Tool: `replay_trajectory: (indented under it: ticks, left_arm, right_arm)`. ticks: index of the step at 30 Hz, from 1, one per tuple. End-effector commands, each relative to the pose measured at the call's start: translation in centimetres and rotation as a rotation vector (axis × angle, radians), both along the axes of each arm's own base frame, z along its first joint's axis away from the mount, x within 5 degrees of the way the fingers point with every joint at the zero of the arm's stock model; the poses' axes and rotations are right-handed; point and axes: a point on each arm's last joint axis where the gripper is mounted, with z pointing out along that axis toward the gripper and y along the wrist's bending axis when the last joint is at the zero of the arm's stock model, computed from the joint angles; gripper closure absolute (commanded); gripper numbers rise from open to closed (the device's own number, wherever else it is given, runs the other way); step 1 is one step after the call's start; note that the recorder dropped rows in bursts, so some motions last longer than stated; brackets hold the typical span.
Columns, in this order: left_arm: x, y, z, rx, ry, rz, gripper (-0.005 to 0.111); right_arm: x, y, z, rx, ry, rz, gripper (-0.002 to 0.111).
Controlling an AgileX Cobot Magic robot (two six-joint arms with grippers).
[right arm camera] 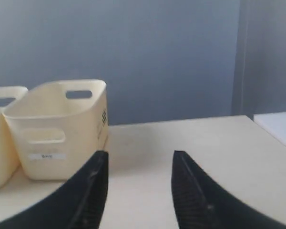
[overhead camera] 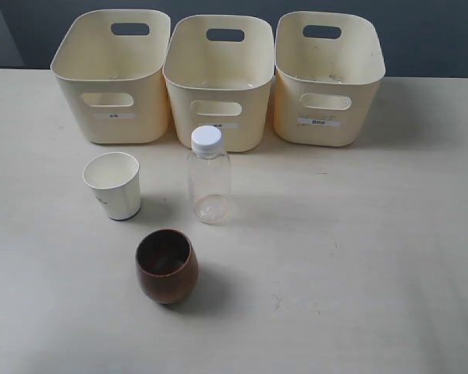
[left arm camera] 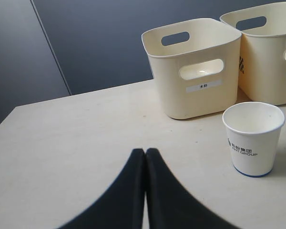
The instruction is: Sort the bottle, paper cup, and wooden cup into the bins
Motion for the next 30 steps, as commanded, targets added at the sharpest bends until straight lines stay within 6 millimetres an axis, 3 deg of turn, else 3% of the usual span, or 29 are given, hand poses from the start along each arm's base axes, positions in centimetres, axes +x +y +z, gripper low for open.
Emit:
replay_trajectory:
  ticks: [1, 4, 6, 15, 18, 23, 27, 30]
  left_arm:
    - [0.0, 0.0, 0.0, 0.003, -0.01, -0.003, 0.107]
    - [0.0, 0.0, 0.0, 0.003, -0.01, -0.003, 0.107]
    - [0.0, 0.0, 0.0, 0.003, -0.01, -0.003, 0.107]
    - [0.0, 0.0, 0.0, 0.003, -0.01, -0.003, 0.107]
    - [0.0, 0.0, 0.0, 0.003, -0.01, -0.003, 0.107]
    - [0.0, 0.0, 0.0, 0.003, -0.01, -0.003, 0.107]
    - [0.0, 0.0, 0.0, 0.003, -0.01, -0.003, 0.107]
    - [0.0, 0.0, 0.0, 0.003, -0.01, -0.003, 0.107]
  right_arm:
    - [-0.3, 0.9, 2.3, 0.059, -0.268, 0.106, 0.066]
    - [-0.9, 1.1, 4.0, 0.332, -0.463, 0.196, 0.066]
    - [-1.3, 1.1, 4.7, 0.417, -0.552, 0.242, 0.066]
    - [-2.2, 1.4, 5.9, 0.41, -0.708, 0.313, 0.066]
    - [-2.0, 1.3, 5.6, 0.435, -0.664, 0.304, 0.066]
    - [-0.9, 2.5, 3.5, 0.486, -0.37, 0.38, 0.066]
    - [-2.3, 5.2, 4.2, 0.385, -0.407, 0.714, 0.066]
    - [-1.9, 5.8, 3.9, 0.302, -0.351, 0.753, 0.066]
